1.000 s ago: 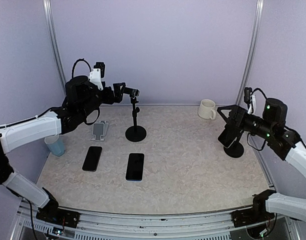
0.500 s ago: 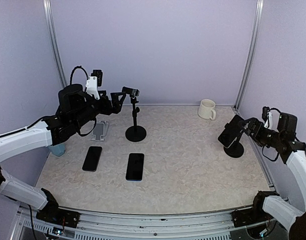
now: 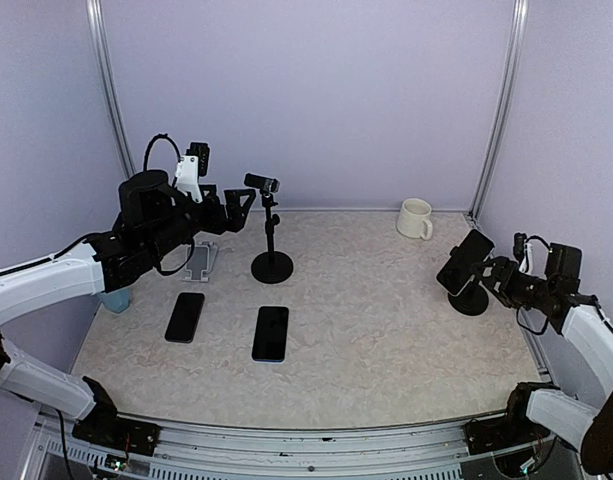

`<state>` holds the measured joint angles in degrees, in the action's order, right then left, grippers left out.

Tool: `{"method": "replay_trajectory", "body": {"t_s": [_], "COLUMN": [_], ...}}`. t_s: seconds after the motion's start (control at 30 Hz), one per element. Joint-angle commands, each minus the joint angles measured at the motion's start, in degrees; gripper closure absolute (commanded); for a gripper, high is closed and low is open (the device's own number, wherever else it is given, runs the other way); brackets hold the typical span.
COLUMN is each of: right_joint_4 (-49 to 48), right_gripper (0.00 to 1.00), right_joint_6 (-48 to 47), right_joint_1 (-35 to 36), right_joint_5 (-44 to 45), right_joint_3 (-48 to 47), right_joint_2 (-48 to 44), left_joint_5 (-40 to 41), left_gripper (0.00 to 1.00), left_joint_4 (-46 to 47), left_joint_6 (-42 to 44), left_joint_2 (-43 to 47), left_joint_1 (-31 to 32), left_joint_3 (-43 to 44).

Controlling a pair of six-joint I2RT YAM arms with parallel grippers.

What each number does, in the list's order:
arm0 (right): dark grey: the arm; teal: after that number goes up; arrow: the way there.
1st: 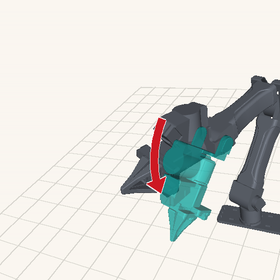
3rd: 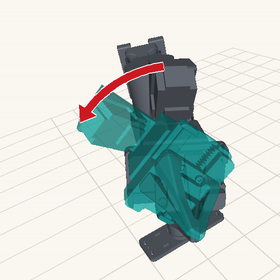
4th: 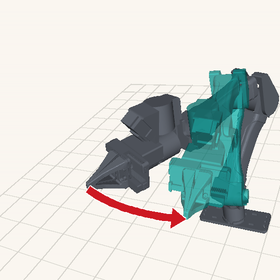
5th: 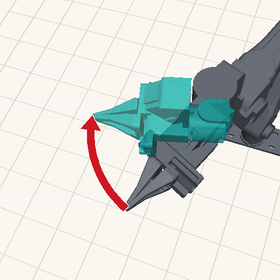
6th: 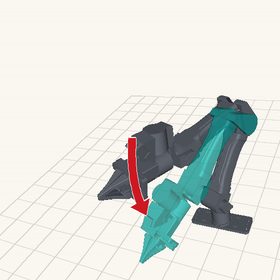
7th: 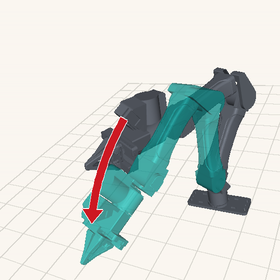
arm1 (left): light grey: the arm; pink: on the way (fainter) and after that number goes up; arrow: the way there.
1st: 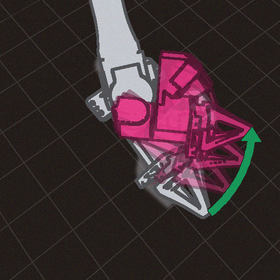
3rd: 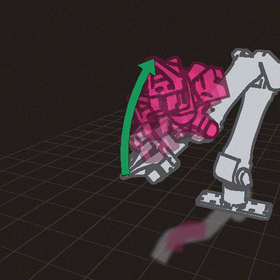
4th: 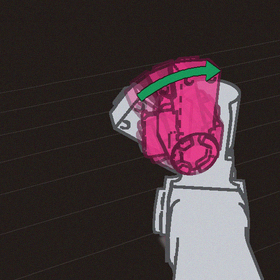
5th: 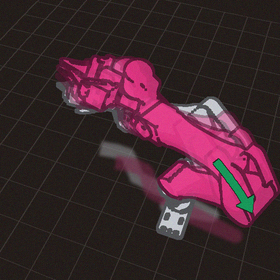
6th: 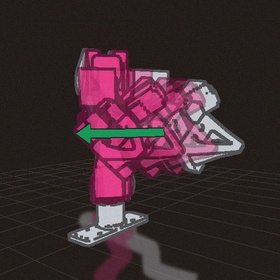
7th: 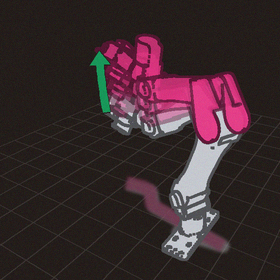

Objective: Remove the phone from the phone stand

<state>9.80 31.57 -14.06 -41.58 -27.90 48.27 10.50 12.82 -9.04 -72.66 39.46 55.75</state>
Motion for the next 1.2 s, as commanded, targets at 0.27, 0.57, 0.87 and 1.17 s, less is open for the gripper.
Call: {"method": "replay_trajectory", "body": {"t_s": [0.27, 0.57, 0.87, 1.17], "right_joint_4": [-7.5, -10.5, -10.9, -11.8], "right_gripper": [0.42, 0.52, 0.59, 0.70], "right_joint_6": [-3.9, -4.8, -4.8, -4.6], "right_joint_1": [-1.1, -1.1, -1.1, -1.2], "right_joint_5": [-0.3, -2.0, -2.7, -4.2], "right_joint_3": [-1.9, -2.6, -3.3, -3.3], "right_joint_2": [6.8, 10.3, 10.6, 10.7], "left_joint_5": [-2.0, -2.5, -2.8, -1.3], "left_gripper": [0.01, 0.01, 0.01, 0.01], "left_joint_4": [-0.7, -0.8, -0.8, -1.5], "left_joint_6": [0.6, 0.7, 0.9, 1.1], "left_joint_2": [0.7, 0.1, -0.8, -0.8], "left_joint_1": [0.5, 0.6, 0.7, 0.7], "left_joint_3": [0.3, 0.6, 1.0, 1.3]}}
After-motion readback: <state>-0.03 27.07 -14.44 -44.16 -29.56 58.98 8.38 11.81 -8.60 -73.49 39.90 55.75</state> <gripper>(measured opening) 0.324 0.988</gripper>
